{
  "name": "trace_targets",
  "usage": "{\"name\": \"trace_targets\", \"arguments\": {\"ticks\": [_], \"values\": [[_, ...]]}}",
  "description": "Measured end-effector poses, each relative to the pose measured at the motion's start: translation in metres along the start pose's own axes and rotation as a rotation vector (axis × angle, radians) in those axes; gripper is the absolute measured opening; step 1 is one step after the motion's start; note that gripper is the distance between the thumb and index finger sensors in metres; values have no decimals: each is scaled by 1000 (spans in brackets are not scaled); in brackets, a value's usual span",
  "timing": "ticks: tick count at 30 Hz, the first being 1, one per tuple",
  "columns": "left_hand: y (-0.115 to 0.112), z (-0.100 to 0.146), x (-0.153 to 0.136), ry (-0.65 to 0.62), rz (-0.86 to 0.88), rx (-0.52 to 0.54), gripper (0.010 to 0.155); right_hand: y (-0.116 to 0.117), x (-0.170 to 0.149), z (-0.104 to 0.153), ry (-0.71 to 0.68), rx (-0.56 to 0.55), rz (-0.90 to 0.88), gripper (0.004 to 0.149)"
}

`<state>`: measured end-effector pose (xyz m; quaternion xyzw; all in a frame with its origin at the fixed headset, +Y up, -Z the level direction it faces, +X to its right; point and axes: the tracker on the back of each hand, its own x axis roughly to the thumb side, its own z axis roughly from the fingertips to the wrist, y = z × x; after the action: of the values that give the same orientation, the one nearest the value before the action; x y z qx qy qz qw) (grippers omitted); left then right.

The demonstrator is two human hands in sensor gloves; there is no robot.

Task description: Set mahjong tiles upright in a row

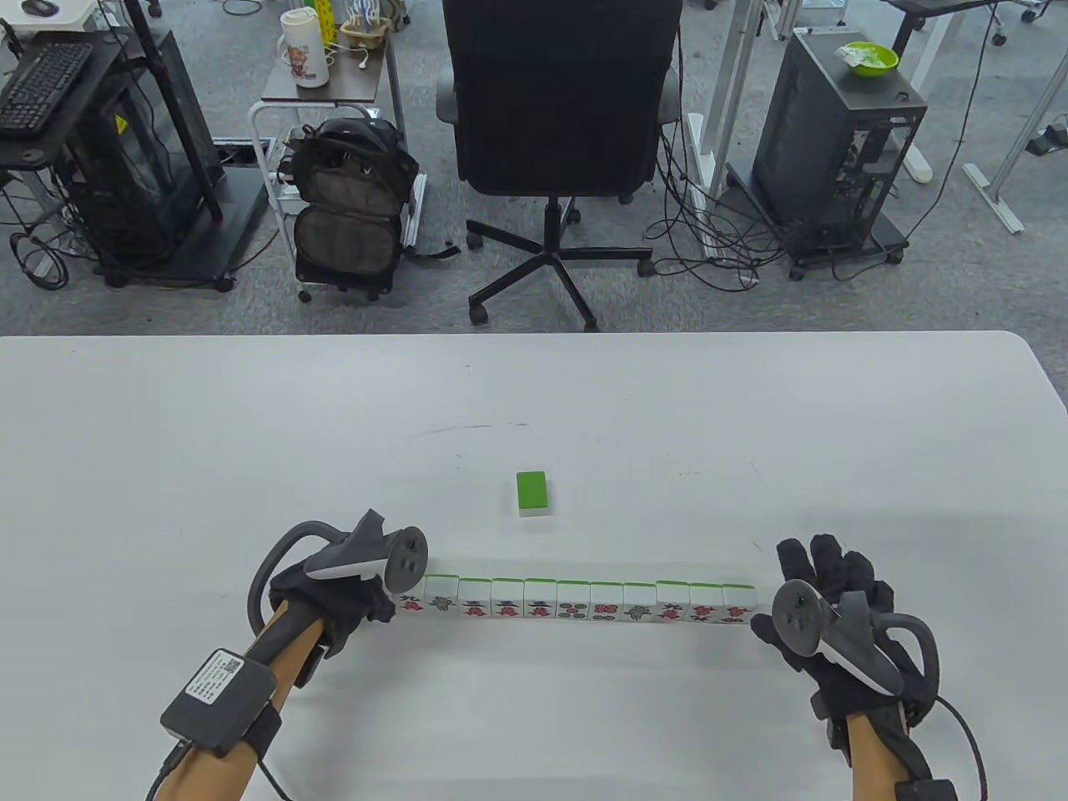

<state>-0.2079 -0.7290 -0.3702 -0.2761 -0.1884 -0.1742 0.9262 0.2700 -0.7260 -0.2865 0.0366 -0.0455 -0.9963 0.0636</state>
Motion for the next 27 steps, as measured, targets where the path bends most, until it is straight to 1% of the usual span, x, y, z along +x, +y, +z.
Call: {"name": "trace_targets", "arguments": {"ticks": [3,5,8,11,15,19,24,27], "values": [[10,5,2,2,-3,-8,89,0,0,0,-2,1,-7,92],[22,9,4,4,-2,4,90,0,-1,0,-3,0,-9,92],[42,12,9,19,-4,44,88,0,-1,0,-6,-2,-11,92],[66,8,21,29,-4,104,84,0,-1,0,-8,-5,-13,92],[94,-11,42,9,11,137,80,0,-1,0,-10,-13,-13,92],[114,-44,68,-8,15,99,79,0,-1,0,-15,-18,-17,91],[122,-83,93,-17,-2,53,78,0,-2,0,-21,-21,-24,91],[122,-101,105,-28,29,38,77,0,-1,0,-25,-22,-23,91]]}}
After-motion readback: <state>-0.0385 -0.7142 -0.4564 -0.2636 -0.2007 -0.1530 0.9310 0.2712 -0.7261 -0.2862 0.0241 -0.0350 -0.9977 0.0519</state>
